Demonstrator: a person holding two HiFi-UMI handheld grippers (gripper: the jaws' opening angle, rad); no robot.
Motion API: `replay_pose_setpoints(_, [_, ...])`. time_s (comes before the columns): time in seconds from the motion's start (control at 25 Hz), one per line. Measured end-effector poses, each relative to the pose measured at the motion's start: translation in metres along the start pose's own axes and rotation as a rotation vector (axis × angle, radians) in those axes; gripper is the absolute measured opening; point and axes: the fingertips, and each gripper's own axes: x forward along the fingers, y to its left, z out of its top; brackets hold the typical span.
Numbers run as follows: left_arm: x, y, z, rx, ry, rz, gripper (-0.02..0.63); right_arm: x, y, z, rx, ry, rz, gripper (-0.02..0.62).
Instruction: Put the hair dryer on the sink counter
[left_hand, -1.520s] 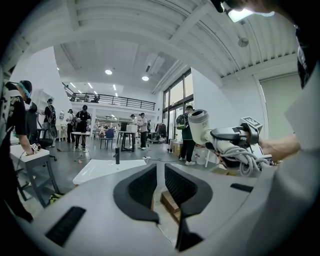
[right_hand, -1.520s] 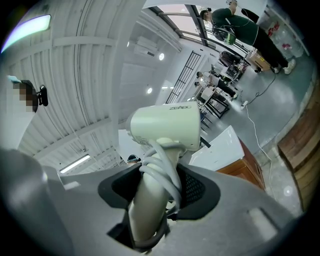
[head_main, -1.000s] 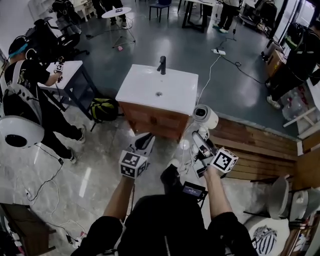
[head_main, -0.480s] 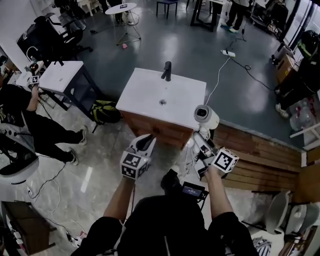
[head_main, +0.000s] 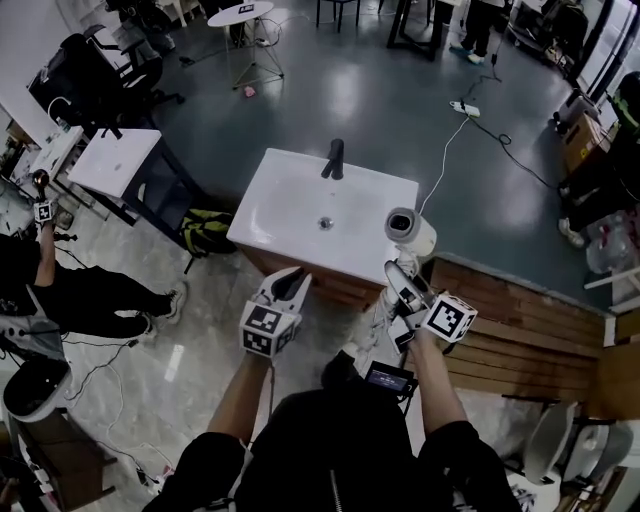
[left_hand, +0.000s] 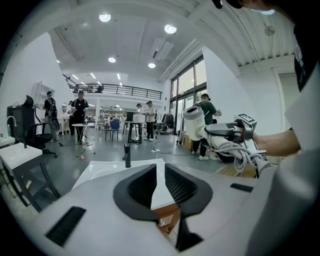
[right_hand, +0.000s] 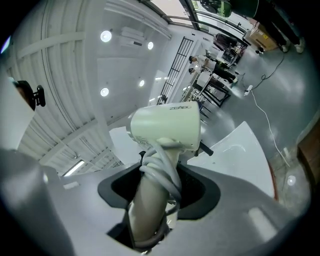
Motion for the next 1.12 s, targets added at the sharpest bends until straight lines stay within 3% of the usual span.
replay_pose_setpoints(0.44, [0.062, 0.029, 0.026, 0.021, -0.029, -0.006, 0.055, 0.046, -0.039, 0.045, -0.012, 0.002, -0.009, 0.206])
replay_pose_setpoints(0.68, [0.079, 0.029, 0.017, 0.028, -0.015, -0.027, 0.055, 0.05, -0.06, 0.043, -0.037, 0.015, -0.048, 0.206])
replay_pose_setpoints(1.12, [0.122, 0.037, 0.036, 0.025, -0.014, -0.073, 0.055, 0.064, -0.083, 0.064, -0.025, 0.005, -0.104, 0.206])
